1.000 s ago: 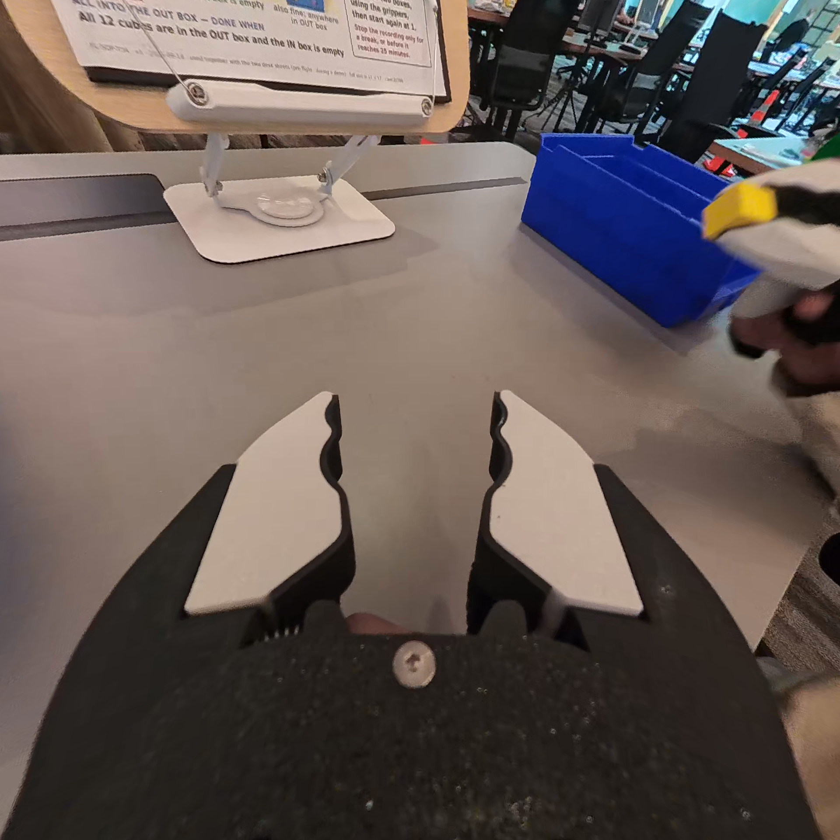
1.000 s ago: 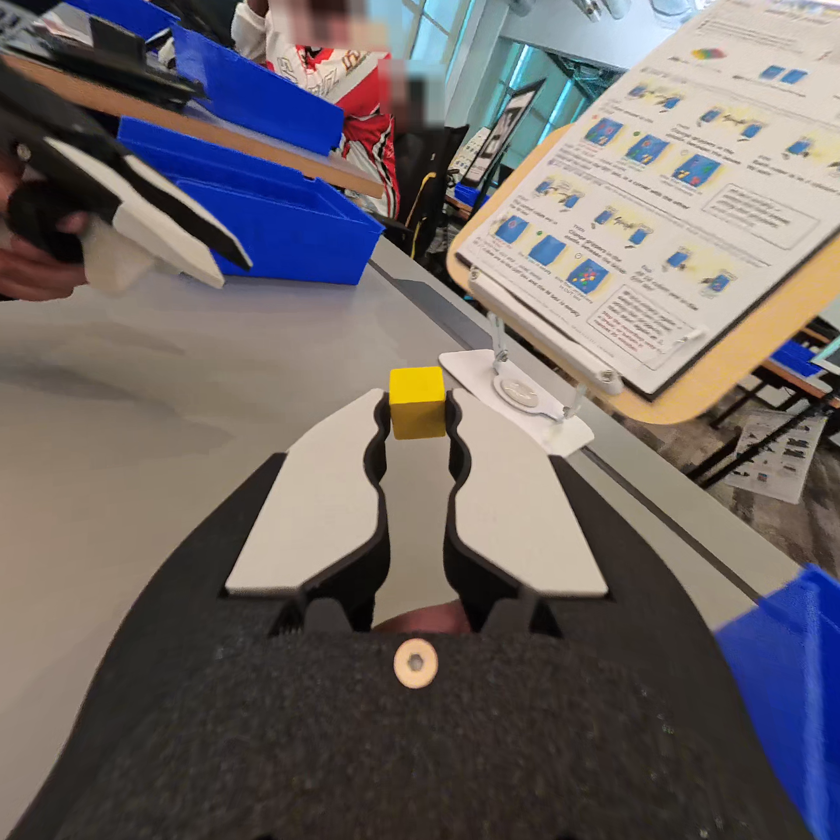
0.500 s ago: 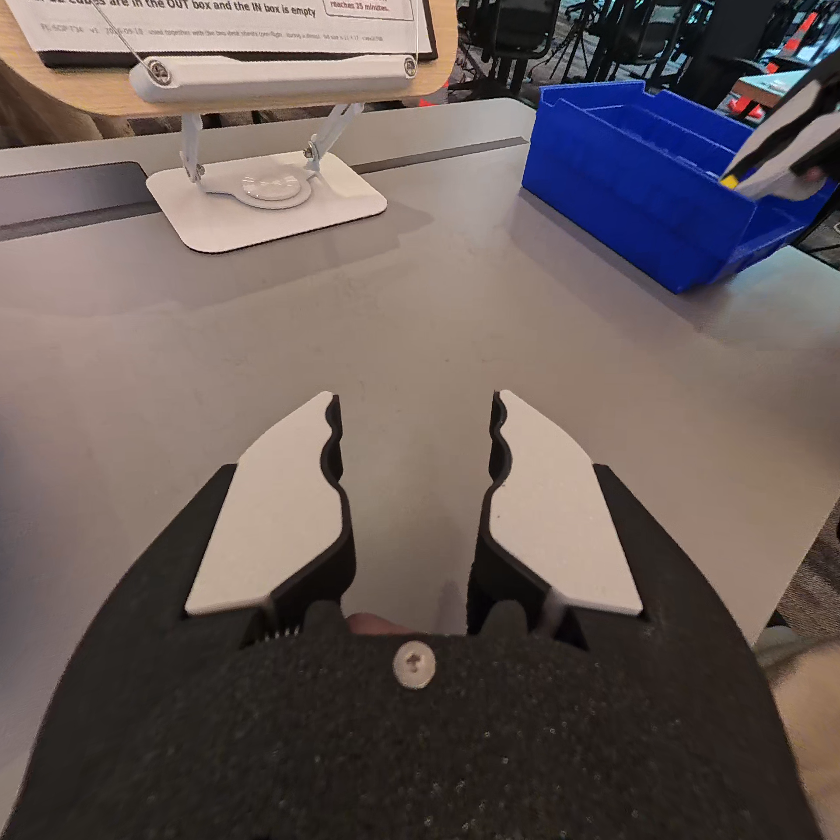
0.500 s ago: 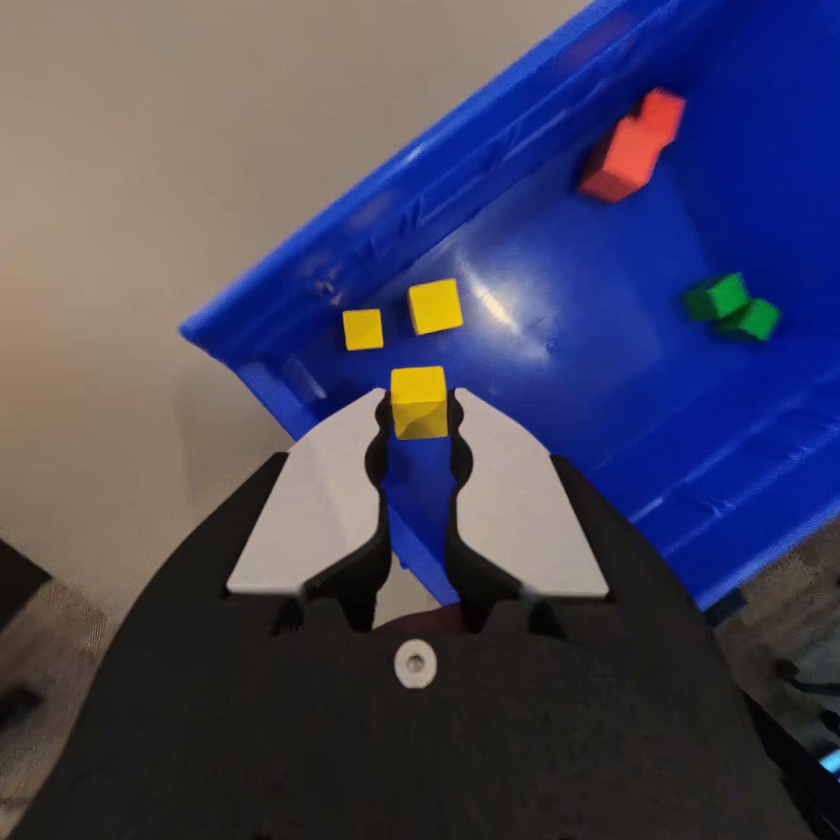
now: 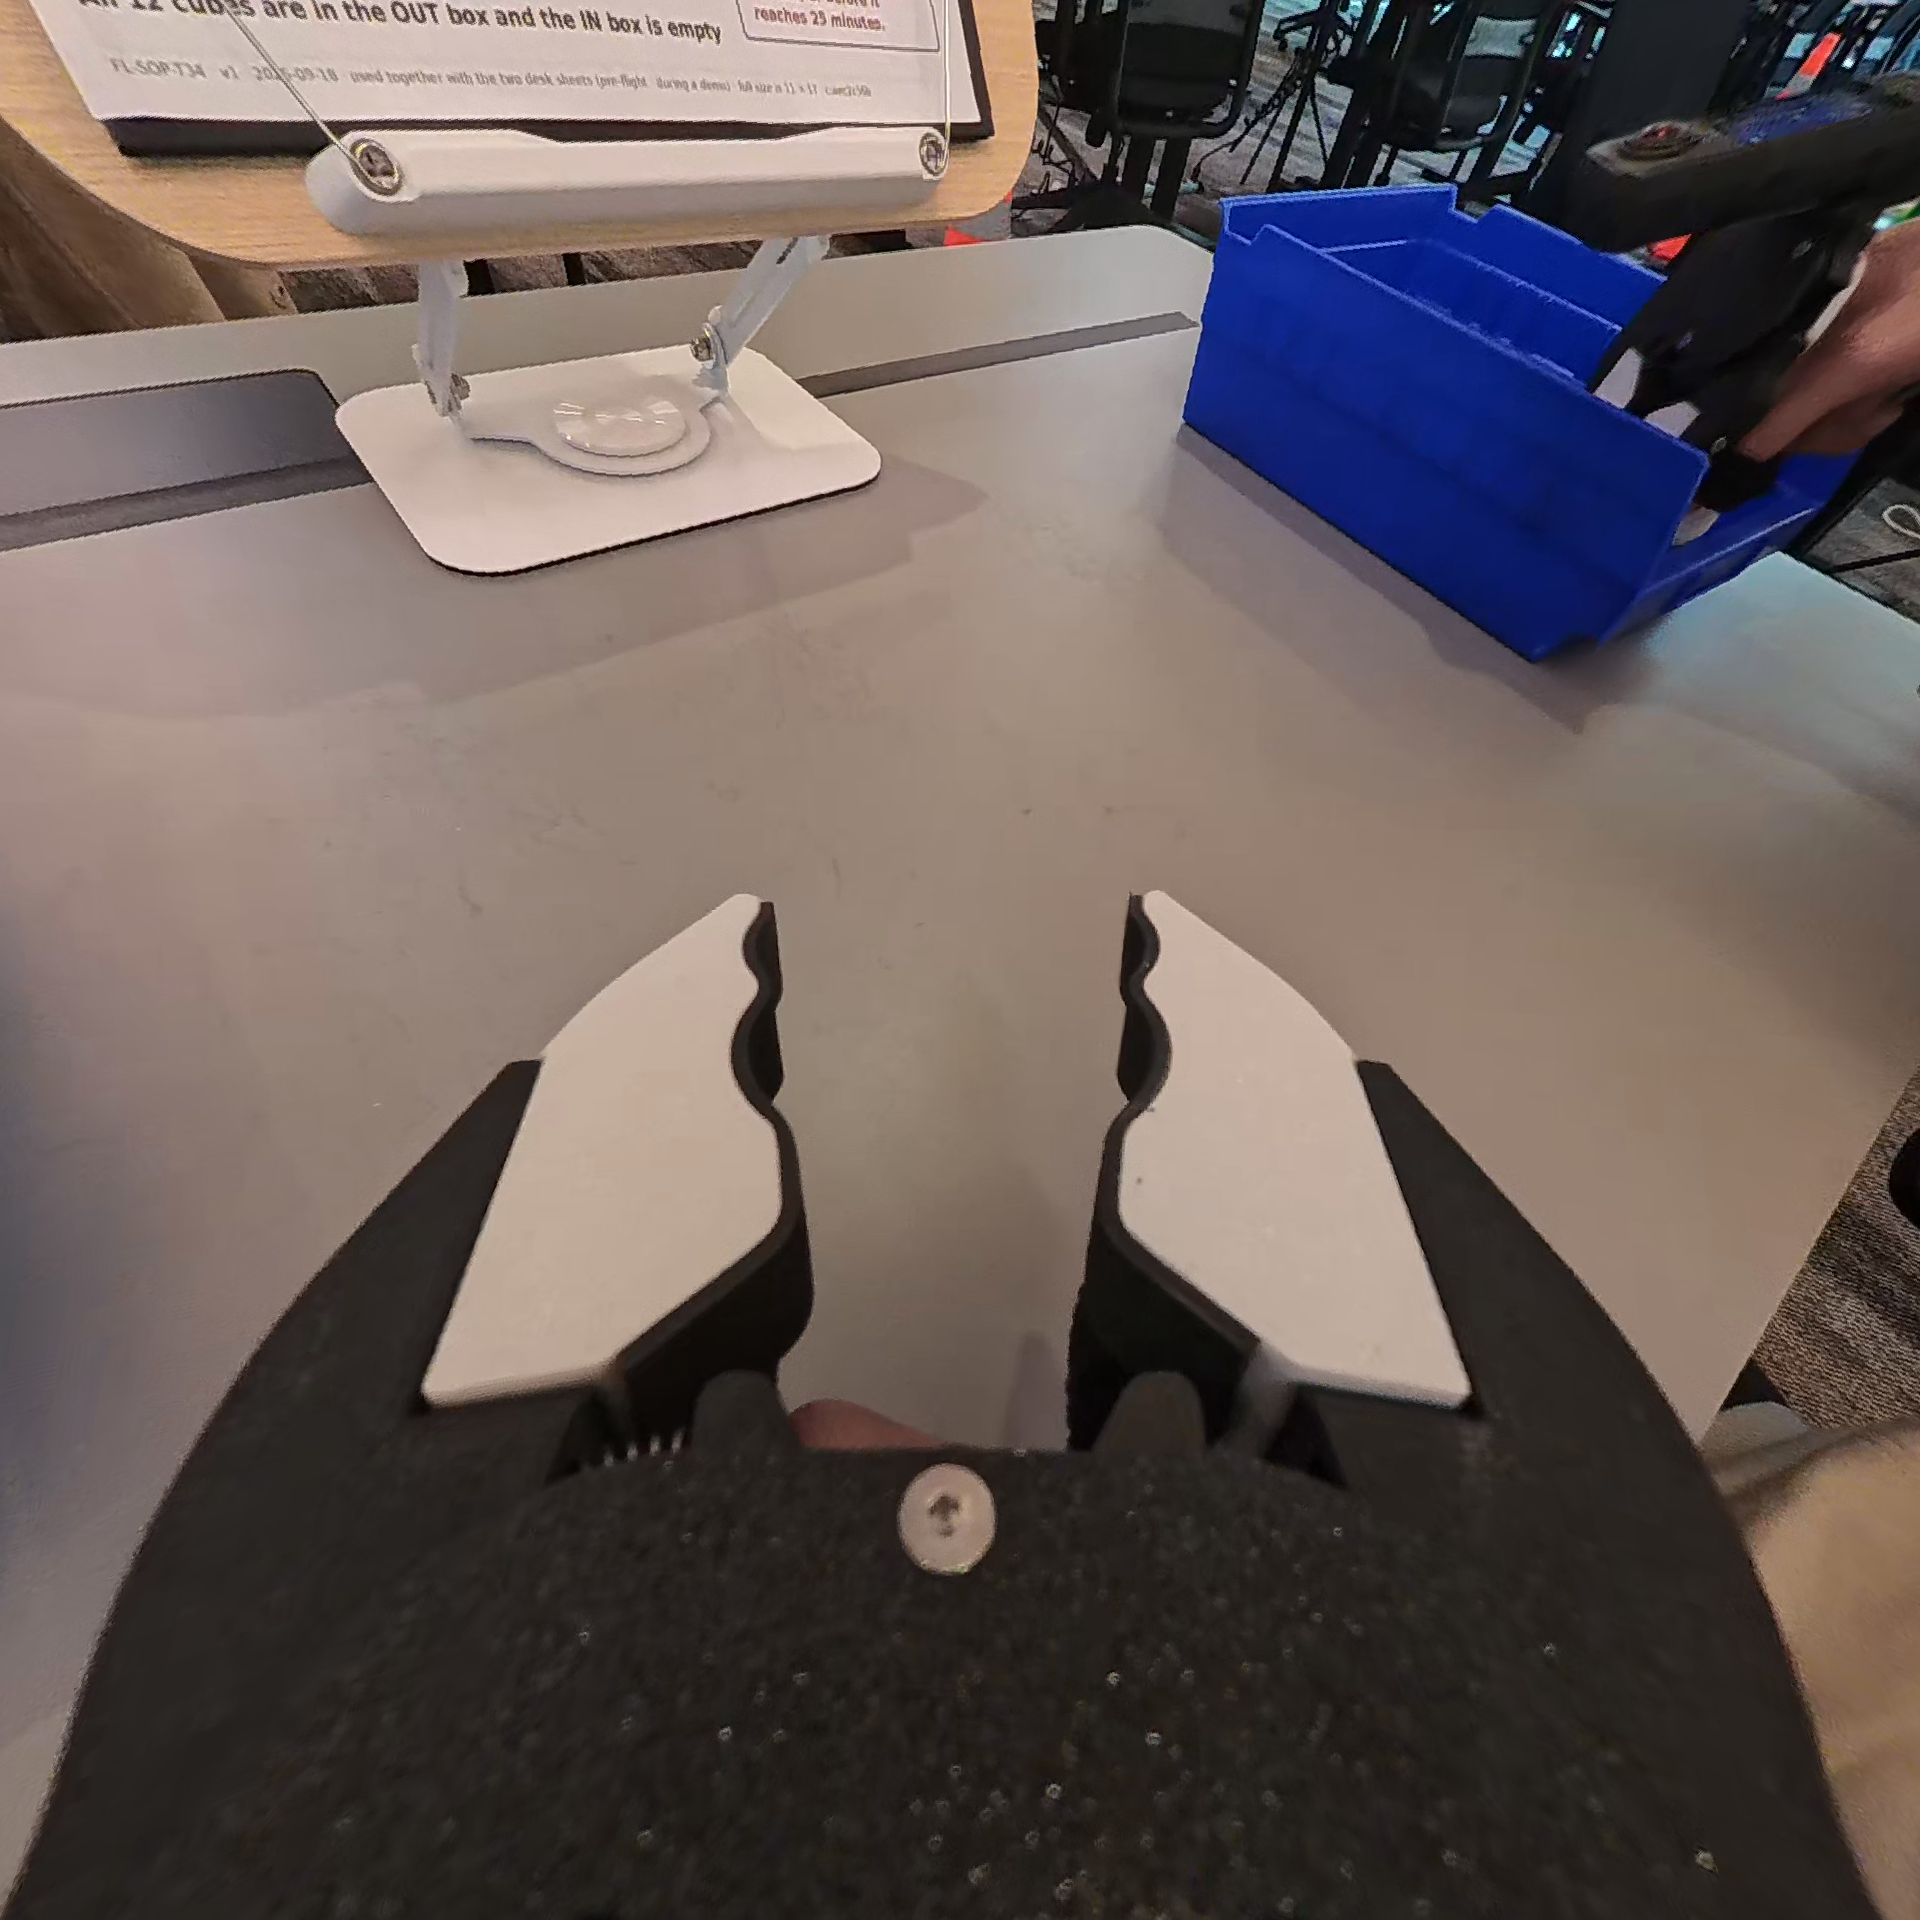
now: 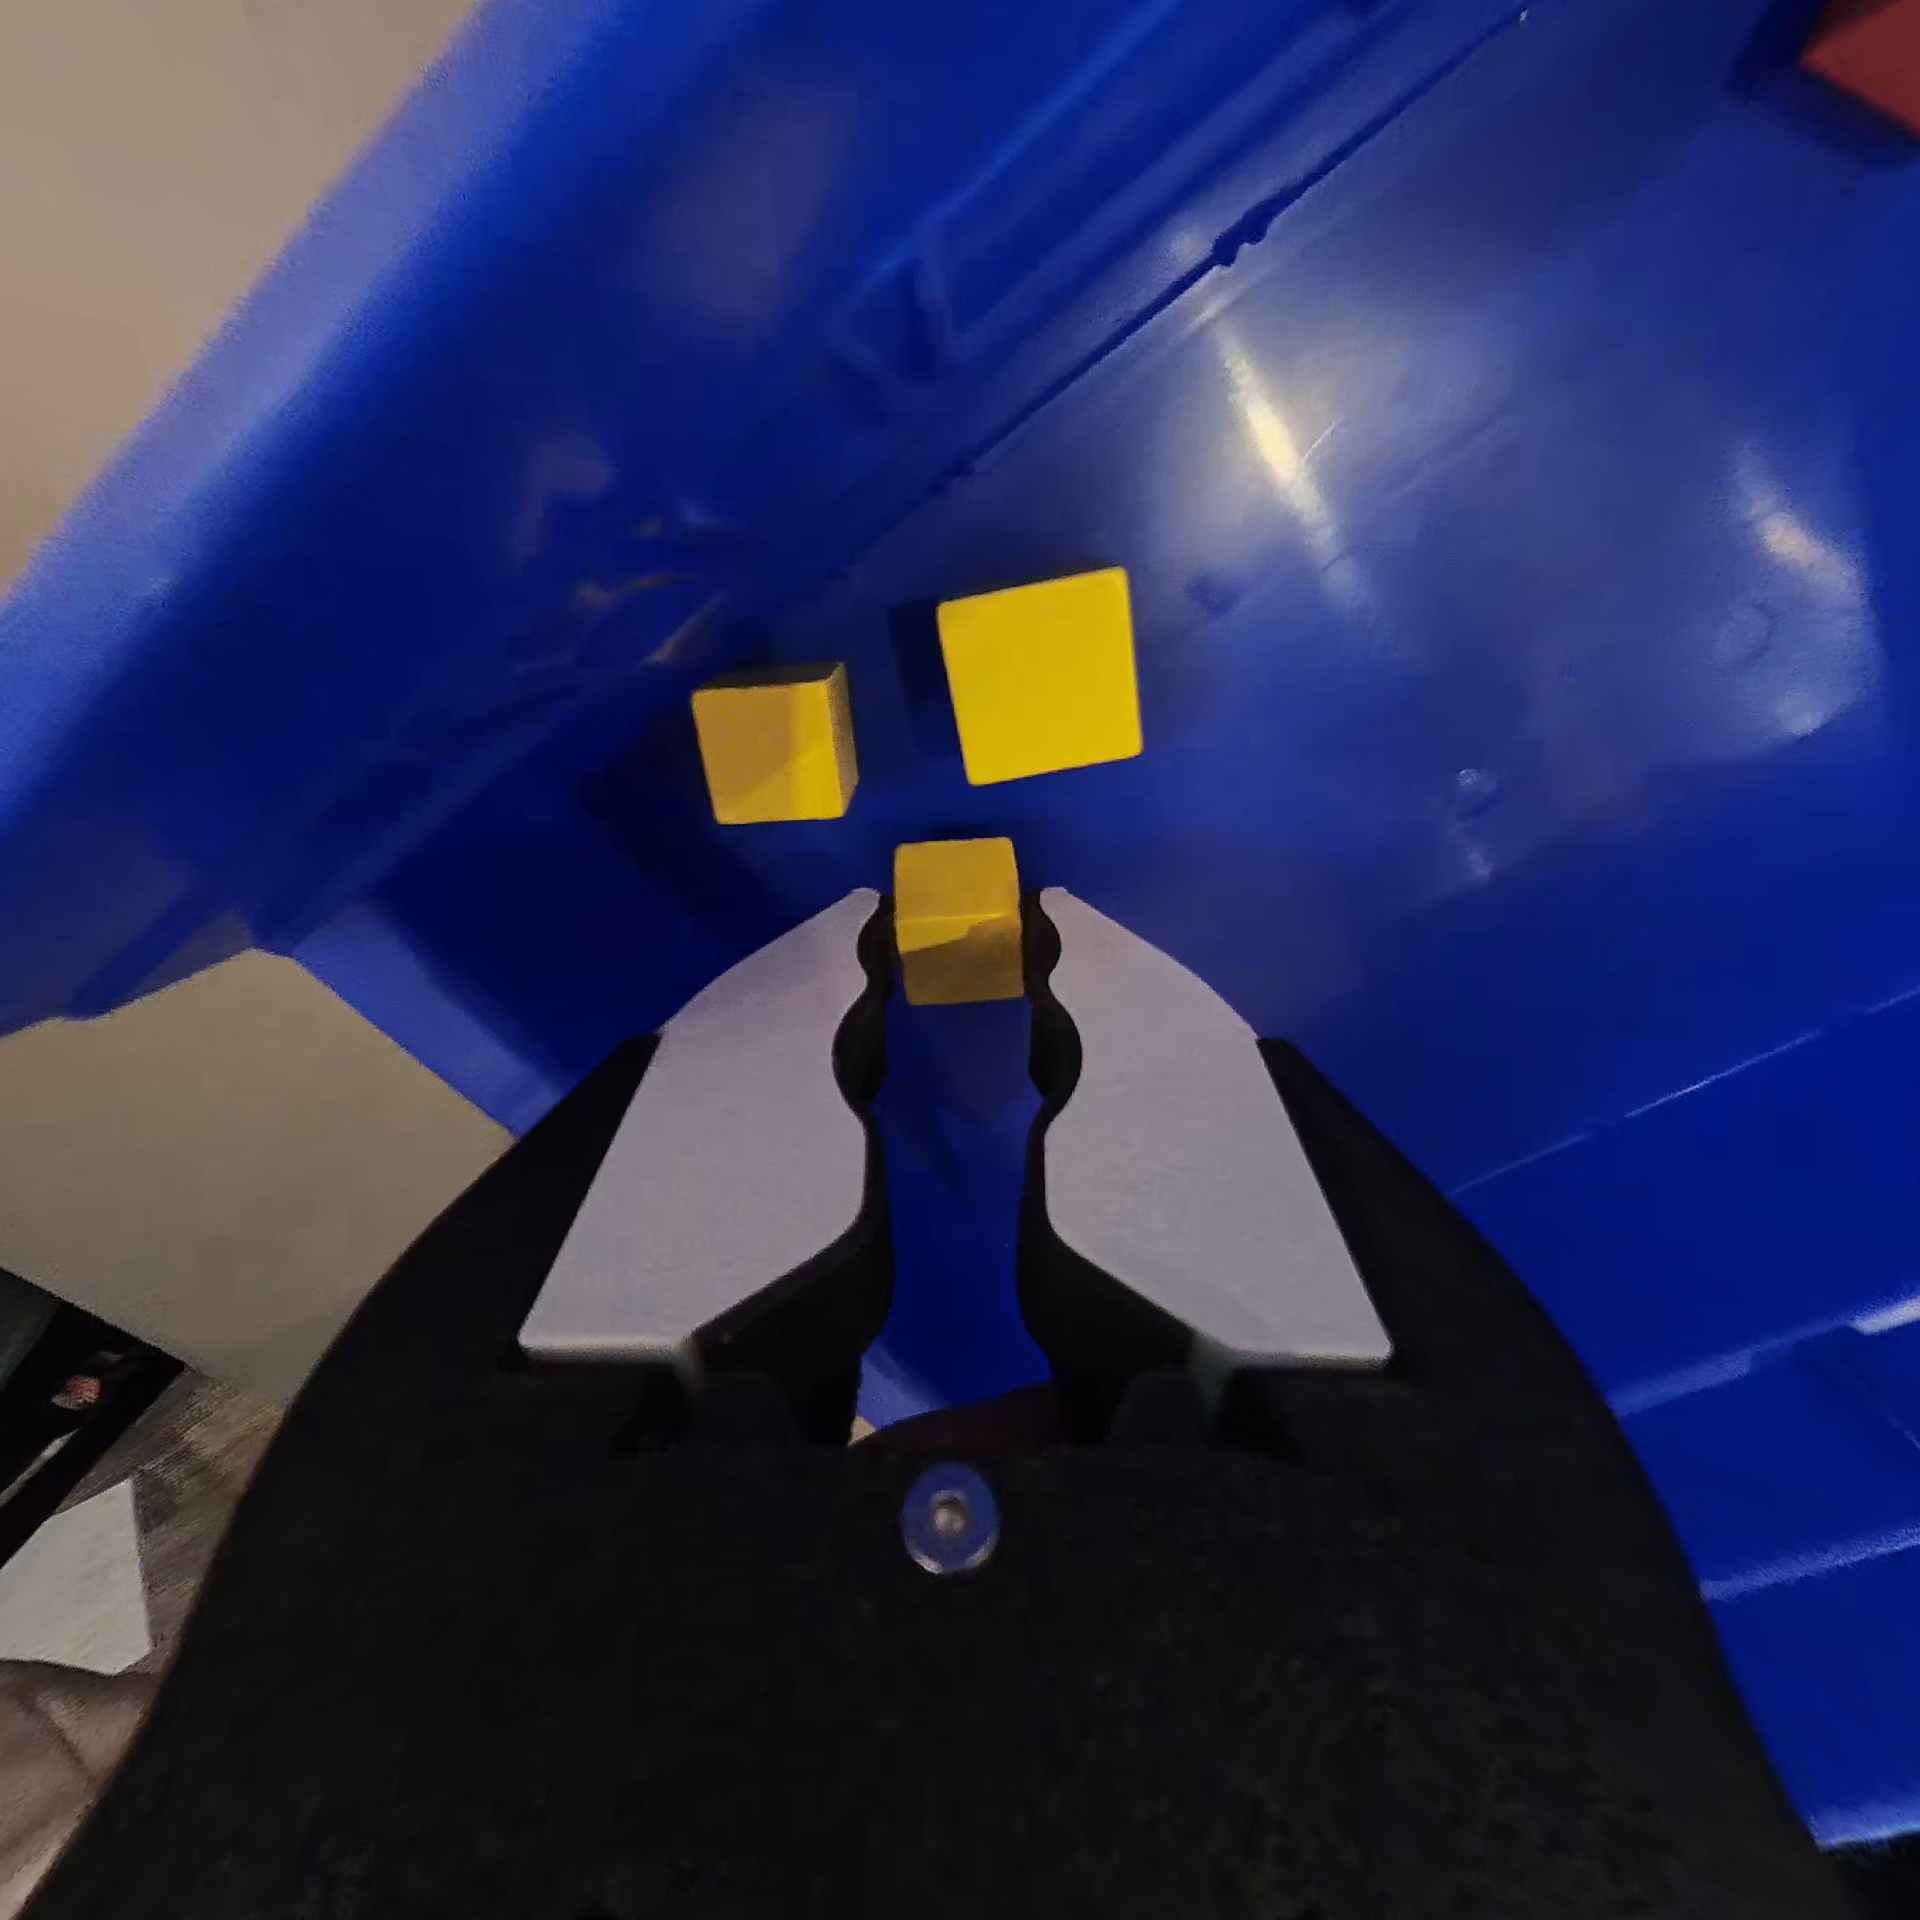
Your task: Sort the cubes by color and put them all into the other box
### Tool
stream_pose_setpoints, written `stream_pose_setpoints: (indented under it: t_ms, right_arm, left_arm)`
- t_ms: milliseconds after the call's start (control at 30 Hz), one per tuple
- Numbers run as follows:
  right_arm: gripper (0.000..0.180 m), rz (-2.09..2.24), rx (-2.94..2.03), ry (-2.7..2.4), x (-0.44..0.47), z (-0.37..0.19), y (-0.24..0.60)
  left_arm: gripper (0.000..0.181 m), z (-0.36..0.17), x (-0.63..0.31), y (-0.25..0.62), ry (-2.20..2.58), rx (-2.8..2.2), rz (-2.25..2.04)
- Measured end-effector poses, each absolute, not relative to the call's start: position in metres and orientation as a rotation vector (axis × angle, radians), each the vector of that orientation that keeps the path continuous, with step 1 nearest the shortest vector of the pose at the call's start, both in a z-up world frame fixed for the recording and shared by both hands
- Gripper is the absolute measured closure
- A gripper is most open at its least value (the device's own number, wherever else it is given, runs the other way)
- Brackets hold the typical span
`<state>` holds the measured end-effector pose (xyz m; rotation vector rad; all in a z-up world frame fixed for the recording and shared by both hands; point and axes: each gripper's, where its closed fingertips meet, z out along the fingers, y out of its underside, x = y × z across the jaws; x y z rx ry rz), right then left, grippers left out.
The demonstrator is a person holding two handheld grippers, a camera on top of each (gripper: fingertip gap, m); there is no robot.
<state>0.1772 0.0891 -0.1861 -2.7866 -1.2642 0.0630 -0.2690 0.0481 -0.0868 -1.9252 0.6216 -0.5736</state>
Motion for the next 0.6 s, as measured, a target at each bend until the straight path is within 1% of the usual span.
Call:
stream_pose_setpoints:
  t_ms: [233,300,367,467,600]
  right_arm:
    - [0.156,0.092,-2.799,-1.257,0.177,-0.192,0.09]
    - [0.151,0.094,-2.77,-1.253,0.176,-0.19,0.092]
    - [0.143,0.081,-2.732,-1.223,0.179,-0.182,0.095]
    - [0.135,0.104,-2.582,-1.096,0.176,-0.143,0.102]
    - [0.133,0.142,-2.138,-0.764,0.153,-0.042,0.099]
  left_arm:
    - [0.118,-0.087,-0.267,0.046,0.632,-1.928,-0.577]
    - [0.118,-0.087,-0.267,0.045,0.632,-1.928,-0.579]
    - [0.117,-0.086,-0.267,0.045,0.631,-1.927,-0.579]
    - [0.117,-0.085,-0.268,0.045,0.626,-1.924,-0.572]
    - [0.117,-0.086,-0.271,0.047,0.605,-1.937,-0.546]
